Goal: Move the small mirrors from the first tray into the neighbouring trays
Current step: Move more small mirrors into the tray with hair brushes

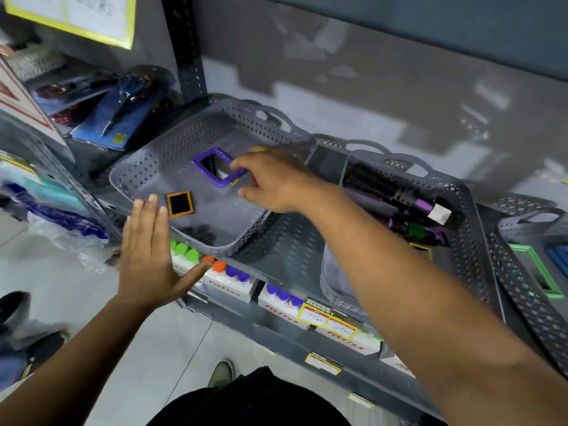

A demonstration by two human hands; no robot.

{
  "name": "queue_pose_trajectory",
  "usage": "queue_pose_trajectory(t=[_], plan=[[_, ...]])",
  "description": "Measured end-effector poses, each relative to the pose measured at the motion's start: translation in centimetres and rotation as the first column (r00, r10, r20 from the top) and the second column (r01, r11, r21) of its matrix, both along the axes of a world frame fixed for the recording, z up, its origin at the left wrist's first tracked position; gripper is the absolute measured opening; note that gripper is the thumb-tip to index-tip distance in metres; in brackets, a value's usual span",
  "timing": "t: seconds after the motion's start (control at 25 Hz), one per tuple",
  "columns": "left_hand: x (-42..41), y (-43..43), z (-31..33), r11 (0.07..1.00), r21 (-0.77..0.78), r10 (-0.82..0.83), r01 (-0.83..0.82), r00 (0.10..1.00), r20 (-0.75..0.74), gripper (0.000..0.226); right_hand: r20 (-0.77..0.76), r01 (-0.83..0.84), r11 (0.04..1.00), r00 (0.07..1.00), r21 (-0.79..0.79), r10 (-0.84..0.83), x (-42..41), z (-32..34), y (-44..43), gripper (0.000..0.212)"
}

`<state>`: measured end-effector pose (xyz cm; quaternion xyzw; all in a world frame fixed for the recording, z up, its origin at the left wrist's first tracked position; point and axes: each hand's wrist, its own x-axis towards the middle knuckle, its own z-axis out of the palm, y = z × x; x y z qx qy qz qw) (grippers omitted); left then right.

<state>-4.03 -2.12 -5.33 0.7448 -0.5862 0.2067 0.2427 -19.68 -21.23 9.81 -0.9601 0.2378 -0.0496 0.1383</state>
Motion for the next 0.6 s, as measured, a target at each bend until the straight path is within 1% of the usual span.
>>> queue_pose_trajectory(t=[0.08,0.16,0.24,0.32,0.36,0.48,0.6], plan=[[-0.5,0.0,0.1,1.000,0.025,0.000,0.001,0.999,-0.047,0.107,-0.062,-0.067,0.998,0.996,-0.008,0.067,3.7,-1.4,0.6,0.038],[-1.6,0.2,-0.1,0.998,0.006,-0.064,0.065,0.997,-0.048,0.106,-0.129,-0.126,0.992,0.984,-0.018,0.123,6.8,-3.1,1.5,0.037],[-3.3,0.4,-0.7,0.988,-0.020,-0.152,0.151,0.988,-0.031,0.104,-0.245,-0.190,0.982,0.952,-0.006,0.183,9.0,-4.8,2.1,0.036],[-5.1,0.7,-1.4,0.982,-0.026,-0.188,0.187,0.982,-0.035,0.106,-0.339,-0.236,0.972,0.914,0.003,0.223,10.5,-6.2,2.3,0.034],[-5.8,0.8,-1.7,0.981,-0.030,-0.190,0.189,0.981,-0.043,0.107,-0.346,-0.239,0.971,0.911,0.000,0.224,10.8,-6.6,2.3,0.029],[-6.5,1.1,-2.0,0.984,-0.028,-0.179,0.178,0.983,-0.042,0.110,-0.277,-0.238,0.971,0.934,-0.010,0.226,11.2,-7.2,2.2,0.021],[-6.4,1.3,-1.9,0.982,-0.020,-0.187,0.187,0.982,-0.024,0.108,-0.245,-0.209,0.977,0.946,0.047,0.214,10.7,-7.2,1.8,0.019]])
